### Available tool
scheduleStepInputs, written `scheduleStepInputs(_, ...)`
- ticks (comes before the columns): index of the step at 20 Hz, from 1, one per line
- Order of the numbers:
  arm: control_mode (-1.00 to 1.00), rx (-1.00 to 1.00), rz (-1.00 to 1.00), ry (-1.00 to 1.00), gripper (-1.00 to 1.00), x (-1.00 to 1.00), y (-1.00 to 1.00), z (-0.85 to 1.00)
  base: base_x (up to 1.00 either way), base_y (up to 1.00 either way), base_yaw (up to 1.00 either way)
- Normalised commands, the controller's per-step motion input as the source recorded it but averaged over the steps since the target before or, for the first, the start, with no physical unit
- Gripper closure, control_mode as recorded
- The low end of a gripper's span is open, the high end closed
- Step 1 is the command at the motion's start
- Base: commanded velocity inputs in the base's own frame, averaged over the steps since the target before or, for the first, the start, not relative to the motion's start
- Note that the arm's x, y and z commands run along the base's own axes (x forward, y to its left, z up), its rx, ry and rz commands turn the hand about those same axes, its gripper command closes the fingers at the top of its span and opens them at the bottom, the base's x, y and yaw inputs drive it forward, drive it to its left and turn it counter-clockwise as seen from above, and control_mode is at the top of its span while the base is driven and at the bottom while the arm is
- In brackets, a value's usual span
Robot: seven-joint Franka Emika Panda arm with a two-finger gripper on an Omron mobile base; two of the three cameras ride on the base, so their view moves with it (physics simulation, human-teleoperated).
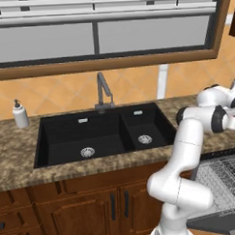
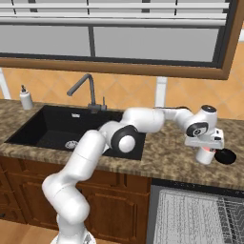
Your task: Pick up the cup and bowl from the counter, place them in the dishwasher, and close the dishwasher door.
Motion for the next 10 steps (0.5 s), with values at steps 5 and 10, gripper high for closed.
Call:
scheduleStepInputs(5, -1.00, 0.00, 0.00, 0.02, -1.00, 0.00, 0.06, -0.14, 0.00, 0.00, 0.00)
scheduleStepInputs(10, -1.00, 0.00, 0.00, 0.01, 1.00, 0.00, 0.12, -0.14, 0.00, 0.00, 0.00)
